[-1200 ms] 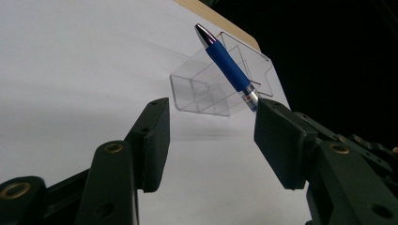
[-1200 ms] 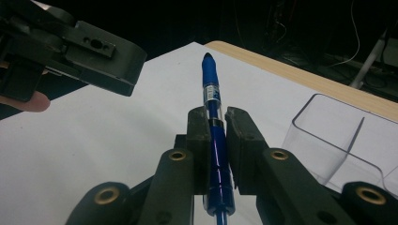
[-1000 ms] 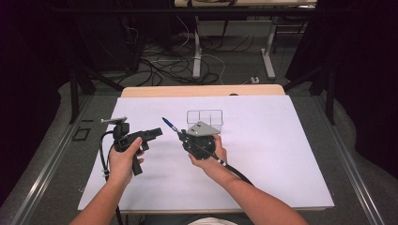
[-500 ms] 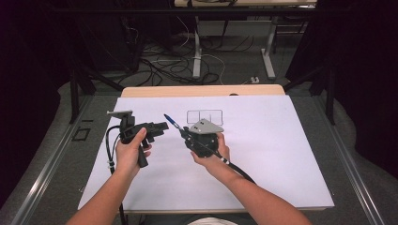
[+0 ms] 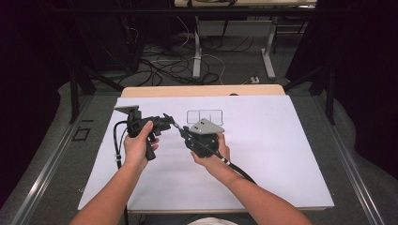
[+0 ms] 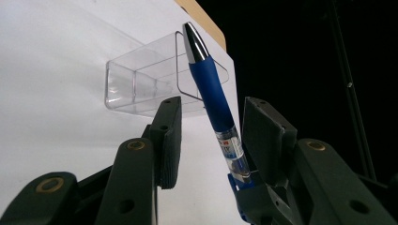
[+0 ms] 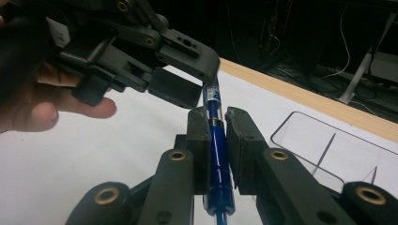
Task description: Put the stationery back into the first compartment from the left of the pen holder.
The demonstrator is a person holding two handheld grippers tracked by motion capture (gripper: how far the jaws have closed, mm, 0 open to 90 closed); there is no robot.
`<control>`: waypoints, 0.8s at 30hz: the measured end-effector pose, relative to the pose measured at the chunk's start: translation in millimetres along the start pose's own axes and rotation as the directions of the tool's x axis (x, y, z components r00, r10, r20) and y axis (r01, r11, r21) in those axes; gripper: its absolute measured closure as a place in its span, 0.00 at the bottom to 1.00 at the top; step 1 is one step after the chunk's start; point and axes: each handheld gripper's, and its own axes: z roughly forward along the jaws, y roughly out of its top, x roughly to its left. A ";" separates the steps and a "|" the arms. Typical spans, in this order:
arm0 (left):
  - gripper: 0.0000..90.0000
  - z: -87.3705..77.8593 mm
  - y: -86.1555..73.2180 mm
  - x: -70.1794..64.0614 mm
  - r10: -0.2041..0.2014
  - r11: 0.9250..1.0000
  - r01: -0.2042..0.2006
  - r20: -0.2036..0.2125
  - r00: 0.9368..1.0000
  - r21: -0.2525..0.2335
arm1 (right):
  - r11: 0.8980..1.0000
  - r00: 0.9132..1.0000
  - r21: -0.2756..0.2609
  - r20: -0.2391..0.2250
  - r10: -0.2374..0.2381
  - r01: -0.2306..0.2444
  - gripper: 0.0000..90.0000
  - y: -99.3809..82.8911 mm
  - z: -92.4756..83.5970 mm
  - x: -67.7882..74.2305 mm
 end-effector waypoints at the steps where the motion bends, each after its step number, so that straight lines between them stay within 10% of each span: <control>1: 0.65 1.2 -0.3 -0.7 -0.001 1.000 0.001 0.001 1.000 0.000 | 1.000 1.000 -0.007 -0.003 -0.001 0.001 0.89 0.0 0.4 0.2; 24: 0.81 9.8 -0.3 -1.7 -0.057 0.998 0.057 0.025 0.998 0.009 | 1.000 1.000 -0.011 -0.003 0.004 -0.004 0.89 -2.2 1.0 1.5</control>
